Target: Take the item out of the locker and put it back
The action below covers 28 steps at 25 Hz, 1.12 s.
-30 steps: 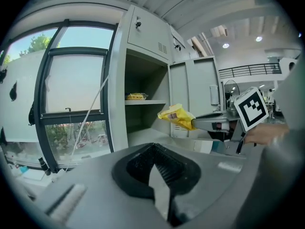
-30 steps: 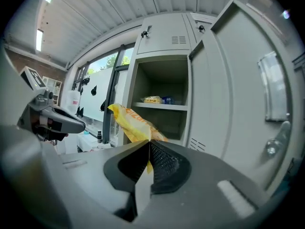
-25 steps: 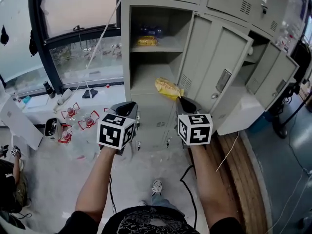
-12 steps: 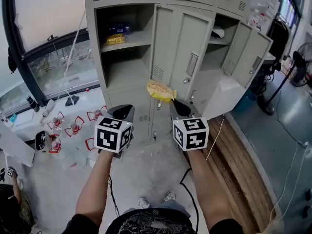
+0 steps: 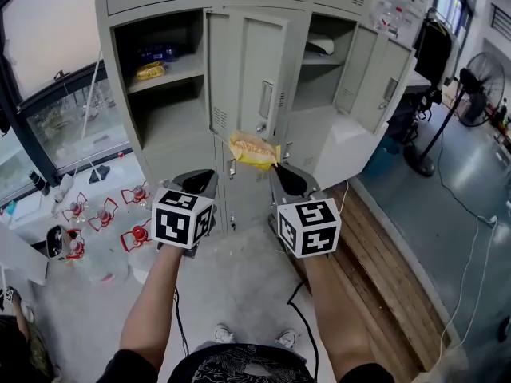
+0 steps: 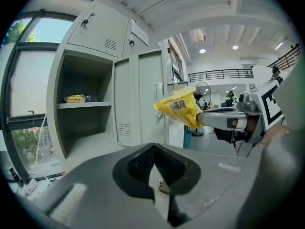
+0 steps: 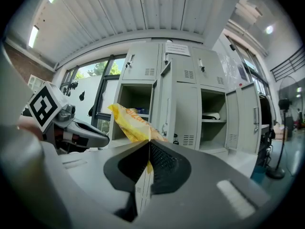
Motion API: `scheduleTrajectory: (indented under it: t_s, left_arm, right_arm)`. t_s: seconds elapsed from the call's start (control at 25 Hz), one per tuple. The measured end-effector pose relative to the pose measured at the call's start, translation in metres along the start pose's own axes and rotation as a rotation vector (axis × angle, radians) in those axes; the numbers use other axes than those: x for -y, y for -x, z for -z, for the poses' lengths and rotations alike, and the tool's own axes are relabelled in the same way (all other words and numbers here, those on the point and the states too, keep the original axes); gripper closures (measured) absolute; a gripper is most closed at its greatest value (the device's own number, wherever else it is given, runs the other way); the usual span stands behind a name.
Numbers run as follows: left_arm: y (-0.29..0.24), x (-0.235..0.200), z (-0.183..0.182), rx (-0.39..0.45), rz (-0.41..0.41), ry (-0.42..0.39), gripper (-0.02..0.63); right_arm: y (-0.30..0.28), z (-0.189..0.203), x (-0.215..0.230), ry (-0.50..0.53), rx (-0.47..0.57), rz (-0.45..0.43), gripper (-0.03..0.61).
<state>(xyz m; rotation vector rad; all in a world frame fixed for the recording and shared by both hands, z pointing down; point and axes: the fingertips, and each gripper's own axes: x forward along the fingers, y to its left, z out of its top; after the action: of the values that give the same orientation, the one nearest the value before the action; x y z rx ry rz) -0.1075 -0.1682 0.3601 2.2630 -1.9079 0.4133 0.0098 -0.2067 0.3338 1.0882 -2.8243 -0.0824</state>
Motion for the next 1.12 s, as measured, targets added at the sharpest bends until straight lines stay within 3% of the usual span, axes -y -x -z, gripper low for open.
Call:
scheduleTrajectory:
  t_s: [0.76,1.12]
  left_arm:
    - [-0.057,0.17,-0.043,0.022,0.0,-0.026,0.614]
    - [-0.081,0.225,-0.058,0.027,0.02,-0.053,0.614]
  right_arm:
    - [0.12,0.019,0.154,-0.004,0.008,0.048,0.552]
    - [0.158,0.029,0.212,-0.02,0.017,0.094,0.552]
